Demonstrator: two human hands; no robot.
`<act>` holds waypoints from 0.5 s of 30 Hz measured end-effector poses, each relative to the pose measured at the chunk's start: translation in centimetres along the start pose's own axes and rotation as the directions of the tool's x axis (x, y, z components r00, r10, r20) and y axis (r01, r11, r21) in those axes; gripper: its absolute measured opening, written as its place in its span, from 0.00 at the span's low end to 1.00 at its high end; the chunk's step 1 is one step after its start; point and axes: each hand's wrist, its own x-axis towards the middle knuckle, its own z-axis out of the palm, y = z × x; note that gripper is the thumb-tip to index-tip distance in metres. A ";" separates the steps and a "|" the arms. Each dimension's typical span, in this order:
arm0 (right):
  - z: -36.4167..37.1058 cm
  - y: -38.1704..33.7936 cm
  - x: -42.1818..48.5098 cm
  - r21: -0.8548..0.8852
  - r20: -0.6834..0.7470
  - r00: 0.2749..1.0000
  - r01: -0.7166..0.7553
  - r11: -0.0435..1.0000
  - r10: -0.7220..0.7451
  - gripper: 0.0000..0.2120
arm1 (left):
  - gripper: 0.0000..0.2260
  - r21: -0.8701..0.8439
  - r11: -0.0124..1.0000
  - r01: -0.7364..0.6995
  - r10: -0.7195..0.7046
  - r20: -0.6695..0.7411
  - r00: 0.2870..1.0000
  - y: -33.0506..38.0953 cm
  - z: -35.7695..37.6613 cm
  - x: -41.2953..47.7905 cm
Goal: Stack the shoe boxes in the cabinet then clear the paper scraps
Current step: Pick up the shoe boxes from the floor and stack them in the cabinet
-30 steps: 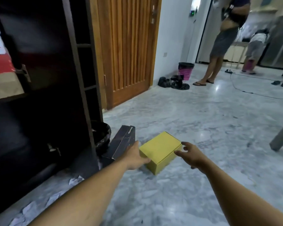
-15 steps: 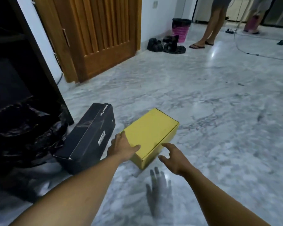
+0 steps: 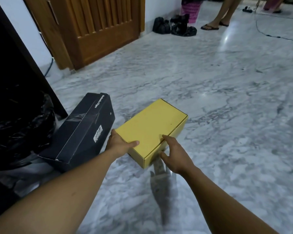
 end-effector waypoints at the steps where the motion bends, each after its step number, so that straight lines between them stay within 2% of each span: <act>1: 0.0 0.1 0.0 0.005 -0.011 1.000 -0.003 1.000 0.003 0.31 | 0.49 -0.004 1.000 -0.013 0.013 -0.016 1.000 -0.1 0.0 0.0; 4: 0.0 0.4 -0.4 0.037 -0.044 0.999 -0.015 0.999 0.016 0.30 | 0.48 0.002 0.998 -0.067 0.067 -0.039 0.997 0.2 0.1 -0.7; 9: -1.0 1.4 -1.3 0.161 -0.155 0.980 -0.099 0.982 0.124 0.29 | 0.55 0.126 0.965 -0.232 0.235 -0.006 0.972 1.9 0.1 -2.1; 12: -2.3 2.2 -1.2 0.222 -0.239 0.956 -0.115 0.968 0.169 0.28 | 0.56 0.216 0.910 -0.353 0.353 0.038 0.935 2.9 0.3 -3.2; 15: -4.5 2.9 -0.9 0.297 -0.368 0.896 -0.141 0.944 0.250 0.29 | 0.56 0.309 0.829 -0.466 0.456 0.107 0.883 3.9 0.9 -4.2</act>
